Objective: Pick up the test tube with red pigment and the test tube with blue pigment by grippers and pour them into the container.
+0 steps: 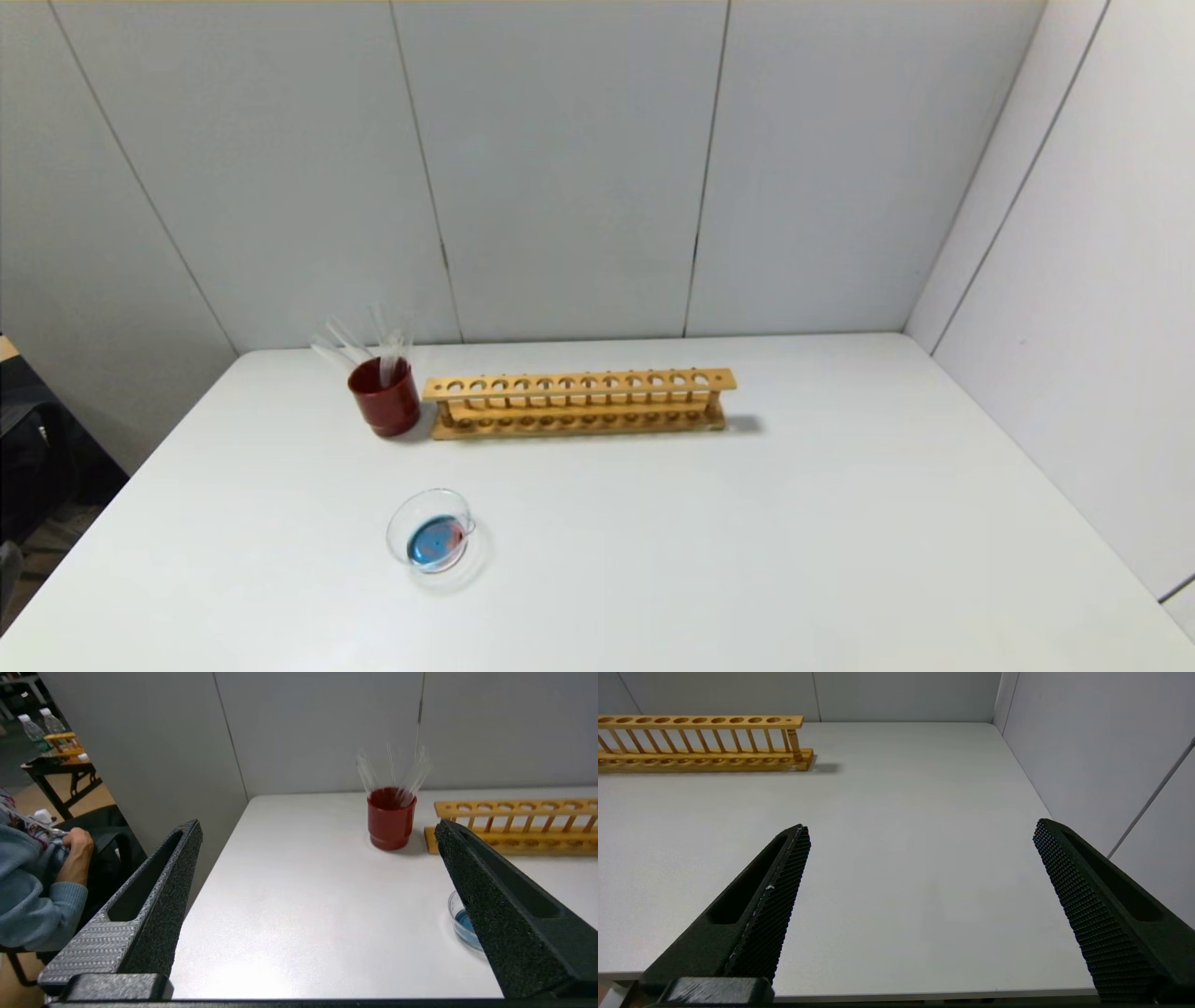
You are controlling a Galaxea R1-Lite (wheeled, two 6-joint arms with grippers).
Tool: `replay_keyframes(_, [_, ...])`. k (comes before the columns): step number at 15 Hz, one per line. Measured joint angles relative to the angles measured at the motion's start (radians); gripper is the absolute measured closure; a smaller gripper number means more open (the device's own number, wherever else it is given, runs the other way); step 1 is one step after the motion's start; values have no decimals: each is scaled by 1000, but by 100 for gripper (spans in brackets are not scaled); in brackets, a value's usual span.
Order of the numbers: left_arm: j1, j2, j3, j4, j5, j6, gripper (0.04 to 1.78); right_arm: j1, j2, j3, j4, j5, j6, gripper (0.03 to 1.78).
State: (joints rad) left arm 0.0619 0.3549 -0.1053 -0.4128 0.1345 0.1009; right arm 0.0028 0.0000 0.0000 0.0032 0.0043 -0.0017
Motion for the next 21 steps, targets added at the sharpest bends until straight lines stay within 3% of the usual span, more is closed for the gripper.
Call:
replay_keyframes(3, [-14,-98,81,-119,-70,1,7,0,0,0,0,0,0,6])
replay_keyframes(4, [-26,-139,93,-96,-105,6,7,0,0,0,0,0,0,6])
replay_keyframes(6, [-42,-243,101,13,-152,23,7,0,0,0,0,0,0,6])
replay_keyframes(11, [-57,-344,105,361,-137,-18,7,0,0,0,0,0,0,6])
replay_keyframes(13, [-57,-353,97,442,-153,-7,7,0,0,0,0,0,0,6])
replay_keyframes(21, [-57,-357,104,422,-134,-94,7,0,0,0,0,0,1,6])
